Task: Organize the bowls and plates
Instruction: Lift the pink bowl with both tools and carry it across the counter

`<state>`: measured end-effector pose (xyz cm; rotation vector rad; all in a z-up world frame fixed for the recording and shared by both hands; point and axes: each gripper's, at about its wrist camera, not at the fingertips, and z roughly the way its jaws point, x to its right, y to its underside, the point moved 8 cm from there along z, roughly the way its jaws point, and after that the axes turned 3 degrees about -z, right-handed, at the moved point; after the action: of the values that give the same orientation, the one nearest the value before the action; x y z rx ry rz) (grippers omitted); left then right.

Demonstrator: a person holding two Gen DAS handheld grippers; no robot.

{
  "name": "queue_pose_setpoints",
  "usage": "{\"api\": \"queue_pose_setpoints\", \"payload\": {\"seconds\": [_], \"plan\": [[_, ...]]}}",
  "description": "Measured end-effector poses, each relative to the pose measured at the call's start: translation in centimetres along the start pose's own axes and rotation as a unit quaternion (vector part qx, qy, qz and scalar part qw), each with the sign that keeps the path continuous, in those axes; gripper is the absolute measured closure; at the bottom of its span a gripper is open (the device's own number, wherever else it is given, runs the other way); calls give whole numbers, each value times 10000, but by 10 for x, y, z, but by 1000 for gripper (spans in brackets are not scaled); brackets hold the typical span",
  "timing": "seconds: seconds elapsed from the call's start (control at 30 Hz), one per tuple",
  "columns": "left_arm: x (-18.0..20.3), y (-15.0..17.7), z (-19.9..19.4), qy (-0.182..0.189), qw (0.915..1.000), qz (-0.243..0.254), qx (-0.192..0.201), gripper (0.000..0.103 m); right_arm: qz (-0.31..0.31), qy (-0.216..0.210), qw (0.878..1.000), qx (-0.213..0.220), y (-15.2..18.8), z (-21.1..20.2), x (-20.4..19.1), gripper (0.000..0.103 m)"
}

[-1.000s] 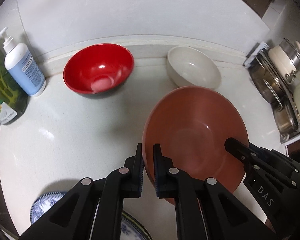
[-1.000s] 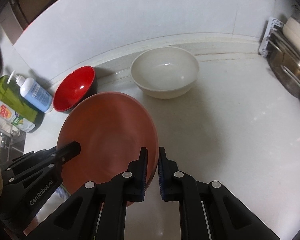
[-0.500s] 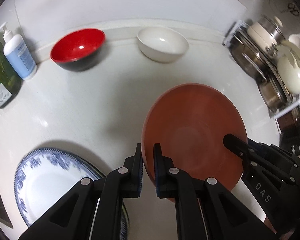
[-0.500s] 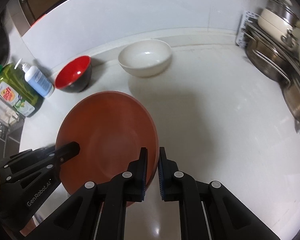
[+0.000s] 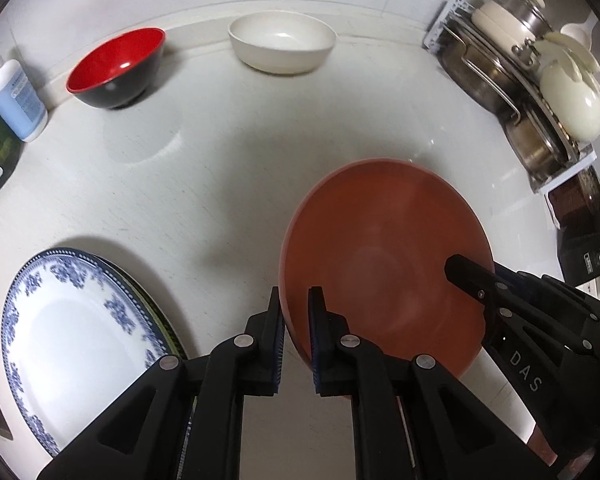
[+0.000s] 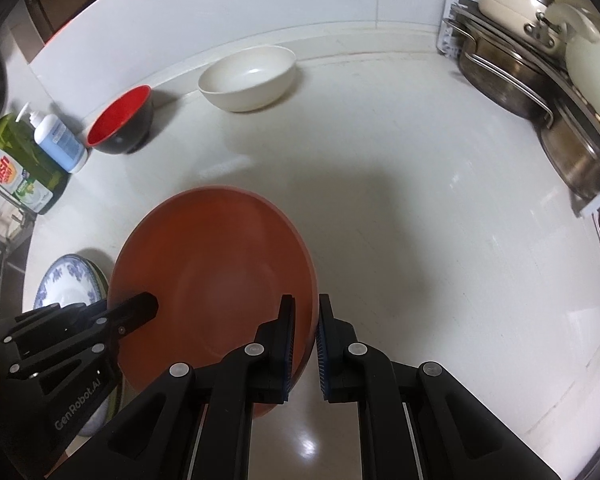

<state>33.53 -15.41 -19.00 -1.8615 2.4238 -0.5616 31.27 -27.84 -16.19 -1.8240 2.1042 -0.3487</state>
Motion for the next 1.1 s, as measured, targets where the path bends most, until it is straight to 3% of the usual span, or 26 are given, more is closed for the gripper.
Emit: {"api": "queue_pose_setpoints", "payload": {"seconds": [0.73, 1.1], "plan": [[14, 18, 16, -146, 9994, 109, -289, 91, 37, -31, 9994, -346, 21, 17, 14, 91], [15, 20, 19, -105, 9994, 66, -315, 85, 39, -136, 9992, -380, 23, 22, 15, 91]]}}
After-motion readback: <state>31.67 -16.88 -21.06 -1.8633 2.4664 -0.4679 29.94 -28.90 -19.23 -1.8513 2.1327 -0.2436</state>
